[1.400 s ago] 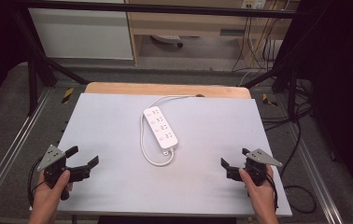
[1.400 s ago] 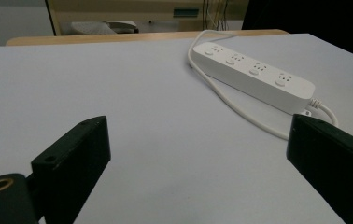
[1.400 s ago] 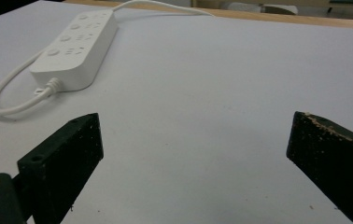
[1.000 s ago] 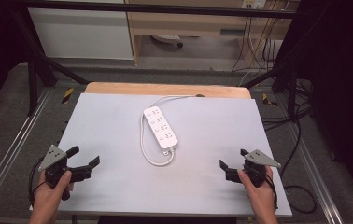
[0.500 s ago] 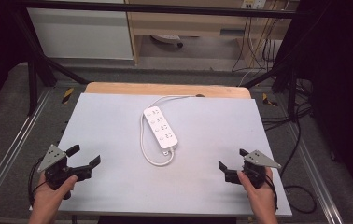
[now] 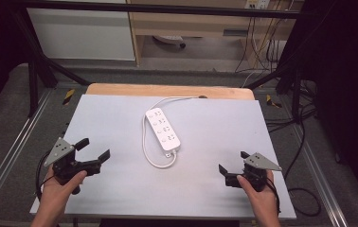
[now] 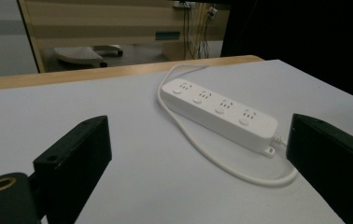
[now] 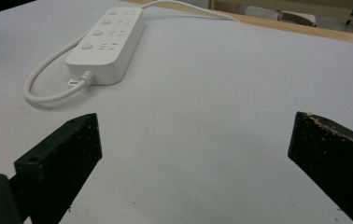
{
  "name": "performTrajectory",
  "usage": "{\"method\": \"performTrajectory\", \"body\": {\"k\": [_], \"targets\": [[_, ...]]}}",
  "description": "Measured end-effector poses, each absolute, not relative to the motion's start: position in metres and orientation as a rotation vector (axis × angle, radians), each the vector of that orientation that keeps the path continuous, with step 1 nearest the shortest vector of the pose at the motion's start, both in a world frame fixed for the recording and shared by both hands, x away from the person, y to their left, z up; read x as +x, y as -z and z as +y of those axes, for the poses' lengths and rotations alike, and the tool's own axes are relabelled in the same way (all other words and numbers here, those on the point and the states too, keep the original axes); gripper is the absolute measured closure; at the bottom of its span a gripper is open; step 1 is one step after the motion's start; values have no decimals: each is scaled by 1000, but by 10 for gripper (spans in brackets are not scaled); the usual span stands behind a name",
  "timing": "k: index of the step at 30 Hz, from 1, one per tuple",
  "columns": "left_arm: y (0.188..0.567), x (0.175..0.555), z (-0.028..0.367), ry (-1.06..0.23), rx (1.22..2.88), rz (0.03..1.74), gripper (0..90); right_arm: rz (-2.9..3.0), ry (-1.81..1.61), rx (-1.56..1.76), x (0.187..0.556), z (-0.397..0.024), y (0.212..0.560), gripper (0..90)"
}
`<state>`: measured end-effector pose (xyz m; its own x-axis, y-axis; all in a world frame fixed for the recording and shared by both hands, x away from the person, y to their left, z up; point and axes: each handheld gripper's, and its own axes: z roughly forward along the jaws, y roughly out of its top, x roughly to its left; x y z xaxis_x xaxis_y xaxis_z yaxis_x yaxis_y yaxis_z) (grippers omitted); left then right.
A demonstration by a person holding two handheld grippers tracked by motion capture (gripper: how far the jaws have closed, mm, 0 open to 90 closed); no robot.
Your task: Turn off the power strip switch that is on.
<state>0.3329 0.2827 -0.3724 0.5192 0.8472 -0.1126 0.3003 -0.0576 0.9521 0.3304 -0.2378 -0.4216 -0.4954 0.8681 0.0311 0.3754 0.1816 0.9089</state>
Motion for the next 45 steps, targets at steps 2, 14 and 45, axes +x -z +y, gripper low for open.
{"method": "performTrajectory", "body": {"k": [2,14,45], "targets": [[369,337,278,-593,1618,994,66,1962,-1277,1161,331,-239,422,30],[363,381,243,-540,1624,966,113,1980,-1278,1163,330,-238,424,30],[381,456,170,-520,1683,990,242,1992,-1281,1166,331,-237,426,36]]}}
